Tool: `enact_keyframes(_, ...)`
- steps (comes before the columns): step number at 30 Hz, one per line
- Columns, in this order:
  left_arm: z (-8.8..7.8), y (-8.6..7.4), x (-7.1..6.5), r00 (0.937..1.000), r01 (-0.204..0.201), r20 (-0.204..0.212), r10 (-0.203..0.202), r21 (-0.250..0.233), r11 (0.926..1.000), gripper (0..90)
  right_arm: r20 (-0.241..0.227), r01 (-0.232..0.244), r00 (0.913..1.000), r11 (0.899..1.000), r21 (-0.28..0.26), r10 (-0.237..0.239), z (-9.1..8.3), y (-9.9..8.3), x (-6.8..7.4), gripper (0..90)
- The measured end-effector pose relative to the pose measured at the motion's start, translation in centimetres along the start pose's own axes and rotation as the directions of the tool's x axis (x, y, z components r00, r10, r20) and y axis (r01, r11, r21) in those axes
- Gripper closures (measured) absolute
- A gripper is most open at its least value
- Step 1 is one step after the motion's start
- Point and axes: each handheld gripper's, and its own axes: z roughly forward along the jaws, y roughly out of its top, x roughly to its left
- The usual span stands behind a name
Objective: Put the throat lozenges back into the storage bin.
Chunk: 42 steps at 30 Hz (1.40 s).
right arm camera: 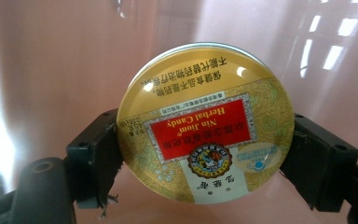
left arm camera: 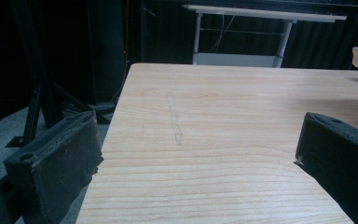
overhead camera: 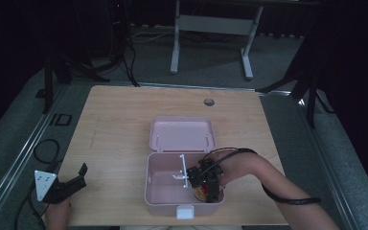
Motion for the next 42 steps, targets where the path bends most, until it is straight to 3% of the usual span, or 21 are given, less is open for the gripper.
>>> enact_keyframes(6,0.0,0.0,0.0,1.0000,-0.002,0.001,0.002,0.001,1.0000,0.4,-0.019,-0.007,0.9998,0.999,0.052,0.008,1.4,0.1,-0.3,19.8)
enact_keyframes(20,0.0,0.0,0.0,1.0000,-0.002,0.001,0.002,0.003,1.0000,0.3,-0.030,-0.041,0.9987,0.998,0.051,0.042,1.7,0.2,-0.9,16.9)
enact_keyframes(27,0.0,0.0,0.0,1.0000,-0.002,0.002,0.002,0.003,1.0000,0.3,-0.025,-0.048,0.9985,0.998,0.037,0.049,0.6,0.1,-0.9,15.2)
enact_keyframes(31,0.0,0.0,0.0,1.0000,0.000,0.003,0.000,0.002,1.0000,0.3,-0.015,-0.045,0.9989,0.999,-0.029,0.044,-0.9,-0.4,-0.4,14.5)
enact_keyframes(35,0.0,0.0,0.0,1.0000,-0.001,0.001,0.001,0.003,1.0000,0.3,0.004,-0.040,0.9991,0.993,-0.112,0.041,-2.9,-1.4,0.3,13.0)
enact_keyframes(39,0.0,0.0,0.0,1.0000,-0.002,0.000,0.002,0.004,1.0000,0.3,0.055,-0.056,0.9962,0.979,-0.196,0.068,-5.1,-3.0,1.2,13.0)
enact_keyframes(42,0.0,0.0,0.0,1.0000,-0.003,-0.001,0.003,0.004,1.0000,0.3,0.087,-0.058,0.9927,0.961,-0.270,0.084,-6.6,-4.8,1.8,13.0)
